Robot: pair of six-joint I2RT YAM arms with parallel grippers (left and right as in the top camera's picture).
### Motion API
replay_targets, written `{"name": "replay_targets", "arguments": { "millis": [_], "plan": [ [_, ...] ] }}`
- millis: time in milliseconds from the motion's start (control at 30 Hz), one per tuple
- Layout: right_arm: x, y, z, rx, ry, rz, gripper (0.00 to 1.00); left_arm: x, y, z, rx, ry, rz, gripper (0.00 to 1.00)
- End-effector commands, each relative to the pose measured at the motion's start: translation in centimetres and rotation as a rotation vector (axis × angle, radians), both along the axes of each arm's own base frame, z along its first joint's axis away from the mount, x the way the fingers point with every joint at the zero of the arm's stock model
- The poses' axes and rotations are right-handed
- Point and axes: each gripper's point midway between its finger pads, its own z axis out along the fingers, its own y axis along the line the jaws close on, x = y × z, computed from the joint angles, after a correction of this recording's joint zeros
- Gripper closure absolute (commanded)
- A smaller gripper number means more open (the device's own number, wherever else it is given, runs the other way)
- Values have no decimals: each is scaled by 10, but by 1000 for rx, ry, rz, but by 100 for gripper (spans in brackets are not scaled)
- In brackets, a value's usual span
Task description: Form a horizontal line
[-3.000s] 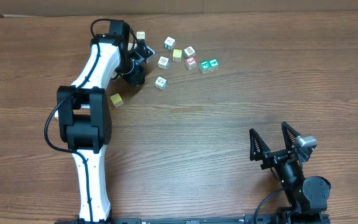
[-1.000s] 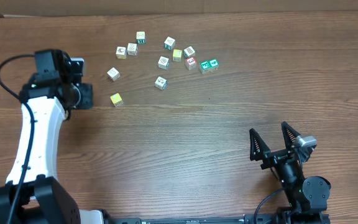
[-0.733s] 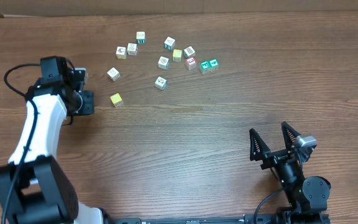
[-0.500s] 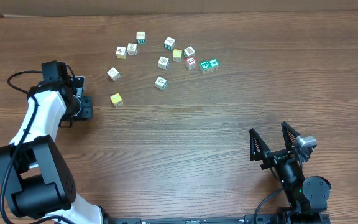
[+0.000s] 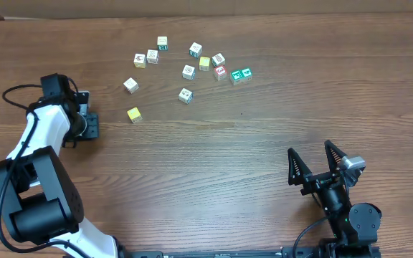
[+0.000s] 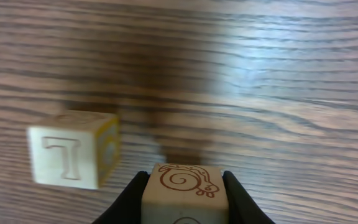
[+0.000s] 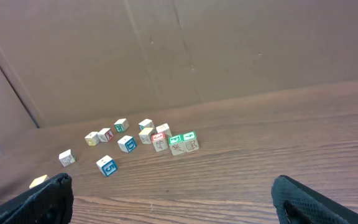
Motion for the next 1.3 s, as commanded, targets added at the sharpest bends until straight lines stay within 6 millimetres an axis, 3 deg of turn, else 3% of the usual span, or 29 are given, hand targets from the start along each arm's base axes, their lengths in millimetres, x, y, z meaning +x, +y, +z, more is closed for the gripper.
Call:
{"name": "replay_targets", "arguments": {
  "millis": [0, 400, 633, 1267],
  "plan": [
    [0, 1, -3, -3, -1, 7, 0, 1, 5, -3, 16, 1, -21, 88],
    [0, 1, -3, -3, 0, 8, 0, 11, 4, -2, 9, -38, -45, 88],
    [0, 1, -3, -3, 0, 7, 0, 9, 4, -13, -1, -13, -43, 89],
    [0, 1, -3, -3, 0, 7, 0, 7, 6, -19, 3, 4, -44, 88]
  ]
}}
